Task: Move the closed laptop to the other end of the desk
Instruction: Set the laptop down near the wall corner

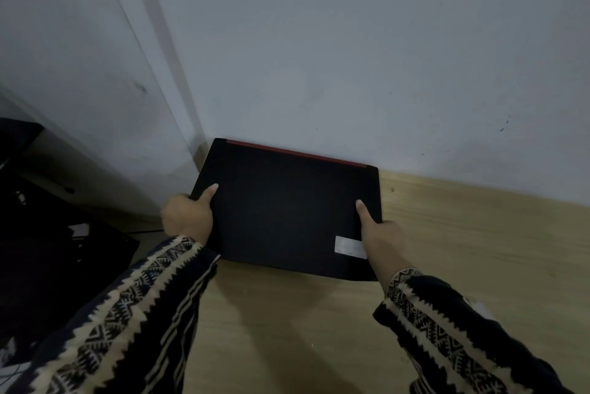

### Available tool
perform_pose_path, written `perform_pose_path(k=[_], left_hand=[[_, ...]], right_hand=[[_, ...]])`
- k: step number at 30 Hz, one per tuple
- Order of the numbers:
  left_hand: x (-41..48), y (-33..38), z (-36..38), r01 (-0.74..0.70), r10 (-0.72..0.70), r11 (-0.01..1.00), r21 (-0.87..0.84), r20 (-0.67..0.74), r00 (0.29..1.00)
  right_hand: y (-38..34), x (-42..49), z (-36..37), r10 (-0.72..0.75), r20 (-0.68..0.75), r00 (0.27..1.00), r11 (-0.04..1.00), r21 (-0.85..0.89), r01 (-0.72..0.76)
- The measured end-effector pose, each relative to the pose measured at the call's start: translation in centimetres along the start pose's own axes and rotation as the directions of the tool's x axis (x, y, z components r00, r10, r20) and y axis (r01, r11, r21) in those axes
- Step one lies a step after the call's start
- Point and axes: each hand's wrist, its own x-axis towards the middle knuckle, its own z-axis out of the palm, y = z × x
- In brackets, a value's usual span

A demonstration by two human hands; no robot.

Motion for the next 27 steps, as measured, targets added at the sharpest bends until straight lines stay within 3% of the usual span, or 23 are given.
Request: perform_pose_path(k=[8,12,16,22,25,27], left_hand=[[-0.6,0.6,0.9,0.079,-0.078,0.996,0.052,-0.014,0.997],[-0.1,1.1,0.9,0.111,-0.112,0.989,0.099,0.002,0.994],[-0.1,1.0,1.3,0.106,-0.101,0.989,0.105,-0.046,0.994],[-0.2,1.2,1.8,0.178,-0.168,0.981,0.075,-0.117,0.979],[-0.1,1.3,2.2,0.189,-0.178,0.979,0.083,-0.122,0.976],[0.0,1.1,2.3,0.160,-0.150,0.983,0.087,-0.115,0.982]], right_hand=[[-1.0,0.7,0.2,0.027,0.026,0.999,0.999,0.020,-0.027],[-1.6,0.5,0.3,0.034,0.027,0.999,0.997,-0.075,-0.032],[-0.5,1.0,0.2,-0.057,0.109,0.992,0.998,-0.021,0.060],[0.3,0.4,-0.6,-0.133,0.064,0.989,0.990,0.050,0.130],[-0.3,0.7,-1.2,-0.164,0.046,0.985,0.980,-0.103,0.168],[-1.1,1.2,-1.7,-0.280,0.020,0.960,0.917,-0.291,0.274]])
